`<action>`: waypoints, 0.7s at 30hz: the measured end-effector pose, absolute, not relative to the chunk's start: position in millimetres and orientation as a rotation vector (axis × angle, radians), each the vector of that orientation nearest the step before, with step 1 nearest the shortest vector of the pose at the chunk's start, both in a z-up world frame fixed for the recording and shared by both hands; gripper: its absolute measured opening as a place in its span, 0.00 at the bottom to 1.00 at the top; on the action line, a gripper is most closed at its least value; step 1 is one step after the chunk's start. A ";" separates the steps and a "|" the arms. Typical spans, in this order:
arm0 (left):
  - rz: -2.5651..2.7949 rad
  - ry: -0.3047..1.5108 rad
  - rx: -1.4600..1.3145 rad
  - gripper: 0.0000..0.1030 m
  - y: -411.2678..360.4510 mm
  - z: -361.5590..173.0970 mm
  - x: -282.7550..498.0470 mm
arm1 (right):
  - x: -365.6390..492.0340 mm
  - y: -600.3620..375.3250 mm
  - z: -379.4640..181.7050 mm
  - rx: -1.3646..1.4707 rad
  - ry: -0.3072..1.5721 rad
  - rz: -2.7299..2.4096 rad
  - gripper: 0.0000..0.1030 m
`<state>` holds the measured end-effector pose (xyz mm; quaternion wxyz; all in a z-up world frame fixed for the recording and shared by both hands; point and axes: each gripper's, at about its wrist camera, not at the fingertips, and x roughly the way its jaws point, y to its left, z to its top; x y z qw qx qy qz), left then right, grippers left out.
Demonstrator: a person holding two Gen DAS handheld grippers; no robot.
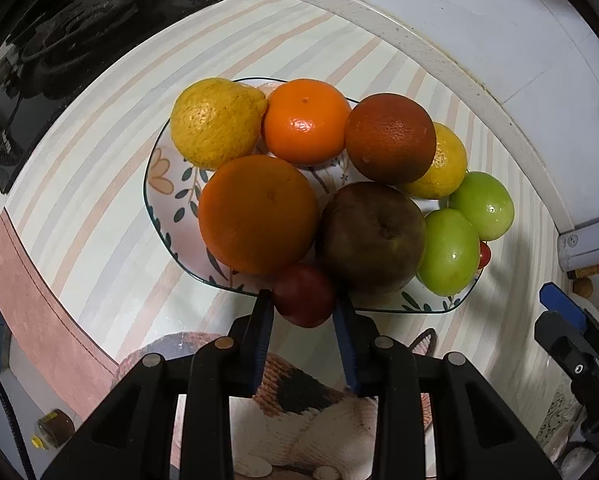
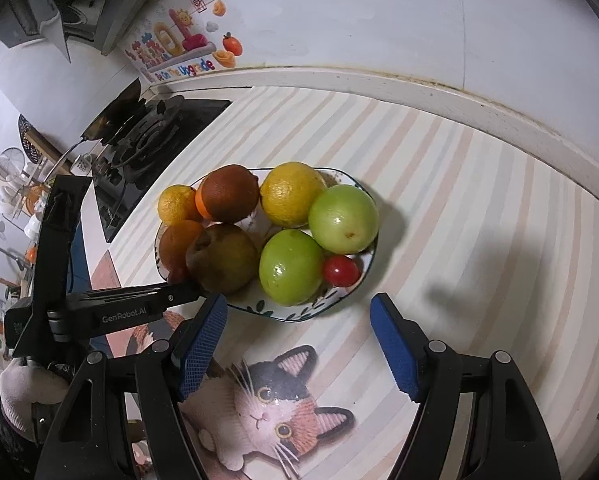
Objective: Organize fruits
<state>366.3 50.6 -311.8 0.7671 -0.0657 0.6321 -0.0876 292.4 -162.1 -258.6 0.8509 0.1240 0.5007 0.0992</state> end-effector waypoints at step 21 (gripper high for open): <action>-0.156 1.358 -0.163 0.29 50.8 -296.7 356.7 | 285.5 -173.3 -258.4 0.270 1.065 0.178 0.75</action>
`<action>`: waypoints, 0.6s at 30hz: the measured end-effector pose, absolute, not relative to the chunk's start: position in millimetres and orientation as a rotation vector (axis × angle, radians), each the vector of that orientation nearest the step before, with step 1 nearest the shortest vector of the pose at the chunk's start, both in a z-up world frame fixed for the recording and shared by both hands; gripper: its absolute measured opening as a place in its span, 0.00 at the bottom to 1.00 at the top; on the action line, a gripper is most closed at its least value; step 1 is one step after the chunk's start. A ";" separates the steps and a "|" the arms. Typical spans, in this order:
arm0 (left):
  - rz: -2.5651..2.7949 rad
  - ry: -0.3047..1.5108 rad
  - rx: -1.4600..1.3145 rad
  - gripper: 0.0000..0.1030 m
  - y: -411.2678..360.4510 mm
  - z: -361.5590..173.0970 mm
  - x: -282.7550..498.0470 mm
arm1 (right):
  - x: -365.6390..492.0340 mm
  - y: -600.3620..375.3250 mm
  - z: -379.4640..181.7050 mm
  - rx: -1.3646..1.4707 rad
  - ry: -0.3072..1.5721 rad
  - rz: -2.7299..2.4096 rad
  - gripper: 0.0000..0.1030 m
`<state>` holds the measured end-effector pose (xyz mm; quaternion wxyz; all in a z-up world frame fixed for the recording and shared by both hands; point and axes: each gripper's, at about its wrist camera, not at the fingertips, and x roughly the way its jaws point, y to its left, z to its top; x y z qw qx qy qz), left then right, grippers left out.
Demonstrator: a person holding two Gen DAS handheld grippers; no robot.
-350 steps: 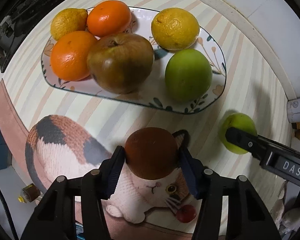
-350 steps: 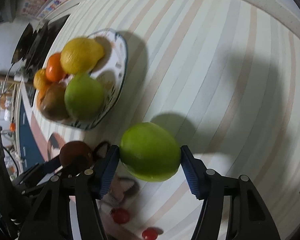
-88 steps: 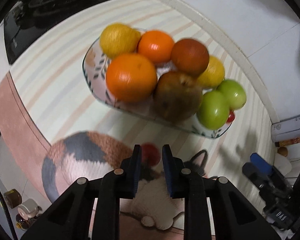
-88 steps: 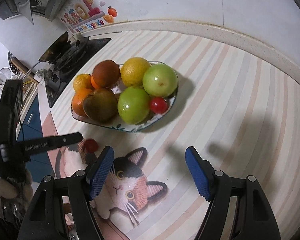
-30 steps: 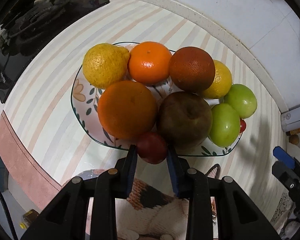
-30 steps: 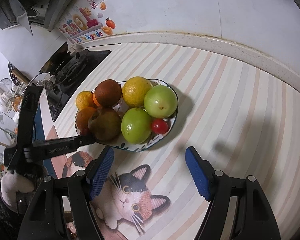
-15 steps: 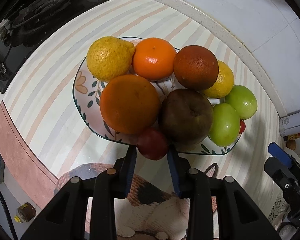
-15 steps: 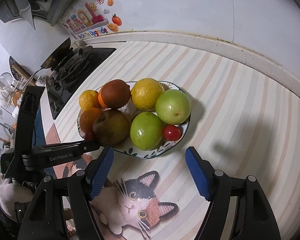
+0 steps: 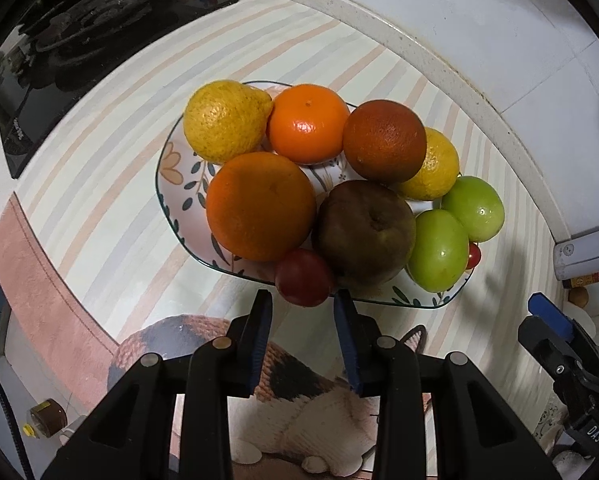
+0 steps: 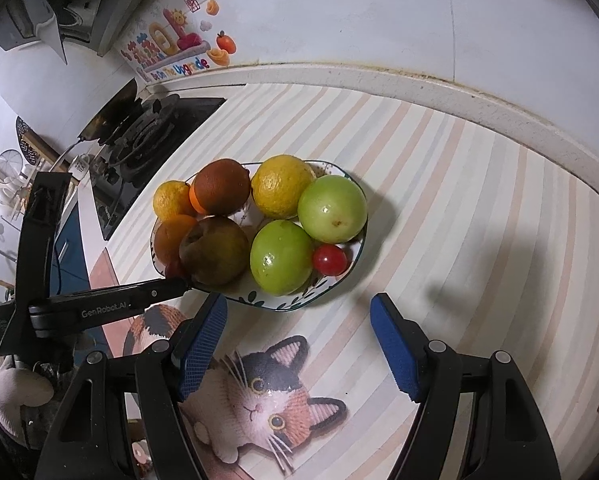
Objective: Organize fruits
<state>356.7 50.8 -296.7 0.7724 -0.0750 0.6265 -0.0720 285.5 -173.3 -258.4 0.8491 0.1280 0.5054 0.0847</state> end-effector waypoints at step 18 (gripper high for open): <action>0.055 1.157 -0.016 0.94 43.1 -204.4 277.3 | 252.1 -174.9 -193.1 0.089 1.078 0.059 0.95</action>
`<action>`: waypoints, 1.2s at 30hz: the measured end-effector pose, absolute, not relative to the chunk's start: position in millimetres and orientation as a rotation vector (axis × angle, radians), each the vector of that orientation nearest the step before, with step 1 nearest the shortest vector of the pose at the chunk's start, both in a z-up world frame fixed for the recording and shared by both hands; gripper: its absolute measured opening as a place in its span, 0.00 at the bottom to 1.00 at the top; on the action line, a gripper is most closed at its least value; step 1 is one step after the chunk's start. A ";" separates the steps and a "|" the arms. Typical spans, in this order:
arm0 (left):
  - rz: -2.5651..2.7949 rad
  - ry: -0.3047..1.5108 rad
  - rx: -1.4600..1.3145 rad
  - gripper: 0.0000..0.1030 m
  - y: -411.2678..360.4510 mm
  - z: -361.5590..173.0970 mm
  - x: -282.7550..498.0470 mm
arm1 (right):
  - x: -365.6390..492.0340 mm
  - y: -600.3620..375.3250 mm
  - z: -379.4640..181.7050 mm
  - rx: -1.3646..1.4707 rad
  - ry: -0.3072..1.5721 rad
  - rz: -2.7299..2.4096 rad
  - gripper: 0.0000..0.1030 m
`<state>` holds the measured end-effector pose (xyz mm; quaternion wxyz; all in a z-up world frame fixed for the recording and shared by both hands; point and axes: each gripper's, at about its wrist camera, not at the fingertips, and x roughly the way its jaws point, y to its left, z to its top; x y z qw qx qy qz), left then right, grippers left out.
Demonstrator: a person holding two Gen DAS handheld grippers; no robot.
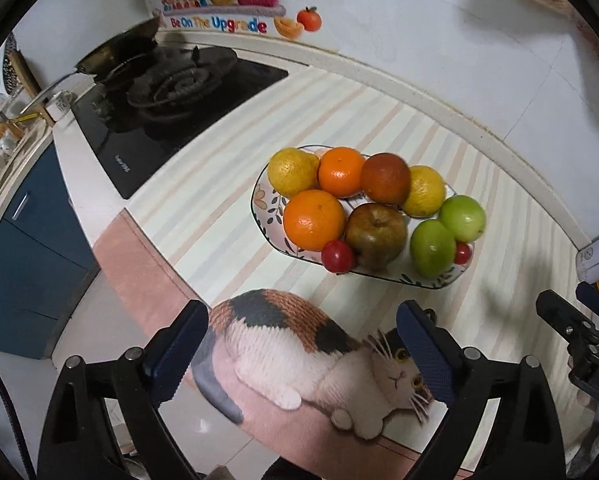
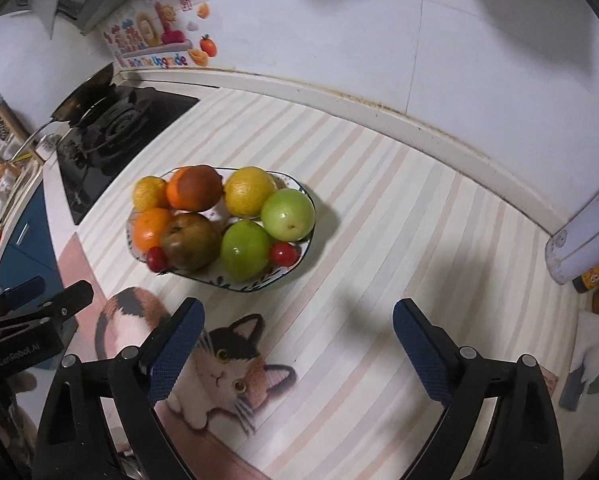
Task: Organize fruits
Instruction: 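Lift both tools up away from the plate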
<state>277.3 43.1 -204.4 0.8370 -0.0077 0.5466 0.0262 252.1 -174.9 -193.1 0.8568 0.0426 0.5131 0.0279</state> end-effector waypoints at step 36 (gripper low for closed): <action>0.030 0.821 -0.001 0.94 39.8 -5.9 58.1 | -11.5 -151.8 19.5 0.061 0.791 0.111 0.95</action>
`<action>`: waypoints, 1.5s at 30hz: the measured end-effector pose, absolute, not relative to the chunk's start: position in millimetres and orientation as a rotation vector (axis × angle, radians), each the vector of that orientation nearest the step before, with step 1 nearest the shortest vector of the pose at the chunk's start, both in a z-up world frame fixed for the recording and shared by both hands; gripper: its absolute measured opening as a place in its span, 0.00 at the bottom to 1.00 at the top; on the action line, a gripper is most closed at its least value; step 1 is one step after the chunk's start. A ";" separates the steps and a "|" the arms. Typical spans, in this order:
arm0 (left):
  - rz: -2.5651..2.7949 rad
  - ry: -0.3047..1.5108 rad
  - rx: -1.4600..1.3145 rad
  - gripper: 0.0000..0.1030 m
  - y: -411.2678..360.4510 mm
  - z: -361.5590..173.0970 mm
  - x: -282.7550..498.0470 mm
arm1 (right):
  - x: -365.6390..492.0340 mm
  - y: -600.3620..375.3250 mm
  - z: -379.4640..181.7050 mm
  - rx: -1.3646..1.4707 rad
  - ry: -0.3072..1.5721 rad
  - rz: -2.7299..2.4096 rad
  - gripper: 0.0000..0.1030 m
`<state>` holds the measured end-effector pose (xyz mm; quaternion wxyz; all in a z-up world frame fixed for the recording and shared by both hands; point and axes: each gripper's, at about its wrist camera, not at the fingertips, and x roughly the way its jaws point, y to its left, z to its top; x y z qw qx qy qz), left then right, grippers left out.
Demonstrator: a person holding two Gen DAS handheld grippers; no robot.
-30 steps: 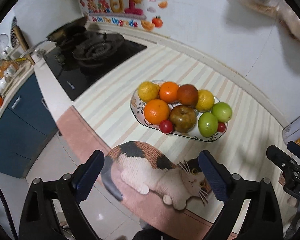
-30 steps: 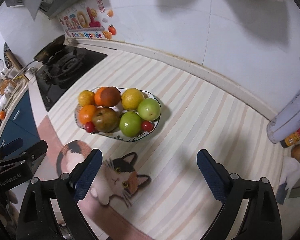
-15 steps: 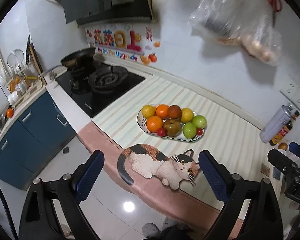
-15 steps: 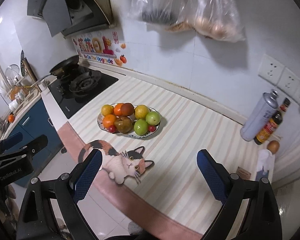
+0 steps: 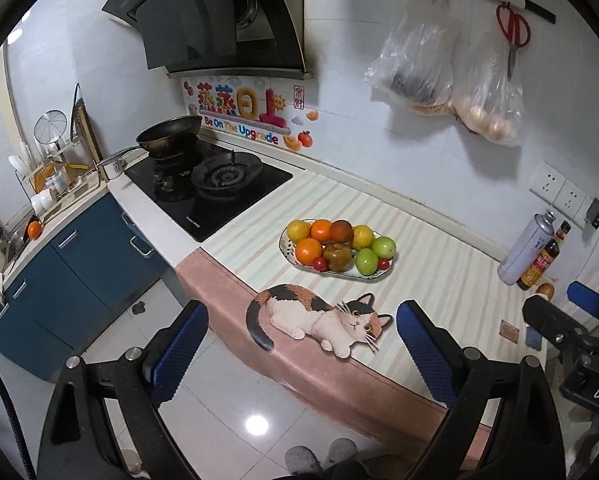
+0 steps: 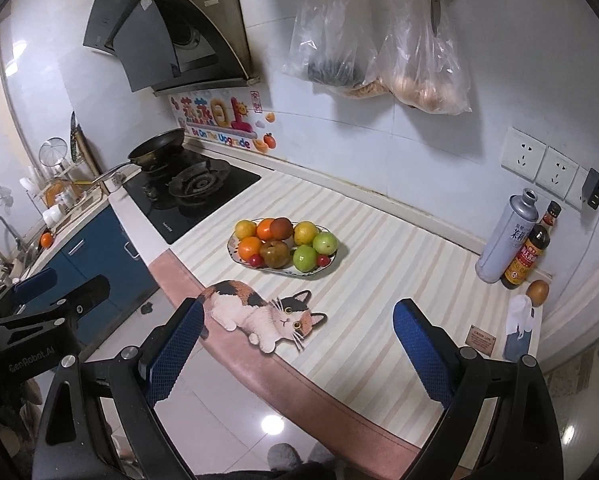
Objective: Organize fruits
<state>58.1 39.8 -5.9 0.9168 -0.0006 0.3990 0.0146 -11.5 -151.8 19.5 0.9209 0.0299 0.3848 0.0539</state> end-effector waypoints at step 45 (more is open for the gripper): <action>0.115 0.919 0.038 0.94 20.5 -70.6 171.5 | 144.2 -160.8 -53.6 0.054 0.913 0.059 0.95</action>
